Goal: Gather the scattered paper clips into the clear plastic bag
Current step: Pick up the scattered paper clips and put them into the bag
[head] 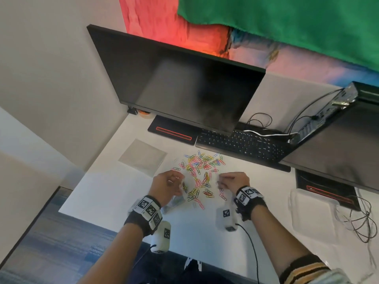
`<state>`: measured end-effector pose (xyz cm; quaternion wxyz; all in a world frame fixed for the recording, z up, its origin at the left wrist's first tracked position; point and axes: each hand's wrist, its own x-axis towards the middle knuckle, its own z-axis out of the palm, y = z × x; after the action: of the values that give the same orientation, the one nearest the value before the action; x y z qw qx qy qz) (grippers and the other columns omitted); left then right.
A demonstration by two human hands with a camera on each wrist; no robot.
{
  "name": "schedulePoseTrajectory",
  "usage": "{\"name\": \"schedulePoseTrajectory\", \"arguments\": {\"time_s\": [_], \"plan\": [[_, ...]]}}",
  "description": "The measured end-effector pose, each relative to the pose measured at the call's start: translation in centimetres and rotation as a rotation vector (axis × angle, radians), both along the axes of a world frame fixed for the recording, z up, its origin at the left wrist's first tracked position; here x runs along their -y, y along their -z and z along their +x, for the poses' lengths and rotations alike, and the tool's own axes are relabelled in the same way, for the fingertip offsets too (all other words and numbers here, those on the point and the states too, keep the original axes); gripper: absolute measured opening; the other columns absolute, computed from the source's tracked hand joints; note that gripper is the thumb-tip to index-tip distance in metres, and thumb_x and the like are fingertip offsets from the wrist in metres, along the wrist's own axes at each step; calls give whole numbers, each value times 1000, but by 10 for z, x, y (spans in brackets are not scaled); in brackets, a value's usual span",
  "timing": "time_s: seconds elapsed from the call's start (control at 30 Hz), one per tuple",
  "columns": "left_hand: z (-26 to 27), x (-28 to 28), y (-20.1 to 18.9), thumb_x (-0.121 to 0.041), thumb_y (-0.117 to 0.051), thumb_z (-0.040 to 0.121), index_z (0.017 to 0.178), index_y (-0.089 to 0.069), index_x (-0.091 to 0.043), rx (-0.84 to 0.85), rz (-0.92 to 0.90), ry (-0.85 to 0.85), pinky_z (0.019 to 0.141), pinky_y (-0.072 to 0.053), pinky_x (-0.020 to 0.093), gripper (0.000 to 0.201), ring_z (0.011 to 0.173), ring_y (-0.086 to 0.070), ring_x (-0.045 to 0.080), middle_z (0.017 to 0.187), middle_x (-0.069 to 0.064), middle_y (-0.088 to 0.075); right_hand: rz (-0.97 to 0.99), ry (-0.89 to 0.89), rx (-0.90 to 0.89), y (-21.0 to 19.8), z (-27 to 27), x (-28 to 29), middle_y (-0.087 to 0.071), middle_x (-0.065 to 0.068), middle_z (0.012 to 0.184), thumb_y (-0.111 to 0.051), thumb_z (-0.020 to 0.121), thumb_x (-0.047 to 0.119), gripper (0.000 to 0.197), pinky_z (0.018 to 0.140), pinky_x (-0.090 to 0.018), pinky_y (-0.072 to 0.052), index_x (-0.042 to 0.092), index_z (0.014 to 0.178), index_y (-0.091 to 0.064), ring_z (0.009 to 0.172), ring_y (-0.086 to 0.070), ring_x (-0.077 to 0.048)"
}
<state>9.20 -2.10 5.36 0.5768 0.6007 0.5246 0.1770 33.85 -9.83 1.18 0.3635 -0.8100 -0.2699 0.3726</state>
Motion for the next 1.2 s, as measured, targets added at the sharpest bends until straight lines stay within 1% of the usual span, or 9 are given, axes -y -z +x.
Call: {"name": "schedulePoseTrajectory", "arguments": {"time_s": [0.1,0.23,0.47,0.57,0.67,0.83,0.9,1.0,1.2], "plan": [[2,0,4,-1,-55,95,95,-72,-11,12,26,-1,71,-63,43,20,66,-68,24,77,10,-65,153,14,-420,-29,-14,-7,-75,-16,92,-77,79,10,12,89,-34,-57,12,92,-77,87,-73,-25],[6,0,6,-4,-58,94,90,-72,-16,11,62,11,69,-63,42,19,67,-69,22,77,10,-65,153,-155,-608,-52,-51,-20,-74,-17,98,-75,79,5,25,85,-32,-58,1,104,-72,90,-72,-28],[6,1,9,1,-59,91,87,-72,-15,53,37,3,67,-63,44,22,67,-69,27,73,9,-63,62,-329,91,-39,-95,-29,-73,-3,79,-72,76,2,25,53,-5,-46,13,98,-75,66,-64,-7],[5,1,10,3,-58,92,88,-72,-13,81,-1,-13,67,-63,42,22,63,-67,25,78,14,-62,93,-515,292,-41,-95,-31,-72,3,73,-72,81,14,8,67,-15,-49,18,86,-78,62,-61,-3],[3,-1,7,4,-57,92,86,-71,-15,104,-16,-31,64,-63,37,24,61,-66,22,76,11,-61,67,-720,291,-47,-89,-29,-75,3,96,-68,84,16,14,85,-19,-52,20,94,-78,83,-66,-5],[-5,-9,5,4,-54,94,90,-71,-12,112,-5,-45,68,-63,40,24,64,-67,25,75,9,-64,217,-307,224,-41,-39,-14,-70,6,112,-67,88,15,23,94,-24,-51,22,110,-71,100,-64,-3],[-8,-10,6,4,-53,94,88,-71,-15,107,-2,-55,67,-63,38,27,65,-68,25,78,10,-65,-55,-174,360,-19,-8,-5,-58,-4,133,-63,90,24,41,106,-33,-41,18,130,-58,120,-55,-18],[-13,-12,8,4,-53,94,85,-71,-19,111,-15,-68,68,-63,38,30,62,-68,21,76,7,-66,-391,-302,436,19,12,4,-36,-17,149,-54,92,41,67,111,-39,-30,8,145,-31,136,-35,-32],[-18,-13,11,2,-54,93,83,-70,-19,108,-7,-85,64,-63,34,29,62,-67,20,73,6,-65,-330,-697,518,49,-19,-8,3,-7,162,-51,88,60,88,118,-45,-12,22,154,-7,149,1,-31]]}}
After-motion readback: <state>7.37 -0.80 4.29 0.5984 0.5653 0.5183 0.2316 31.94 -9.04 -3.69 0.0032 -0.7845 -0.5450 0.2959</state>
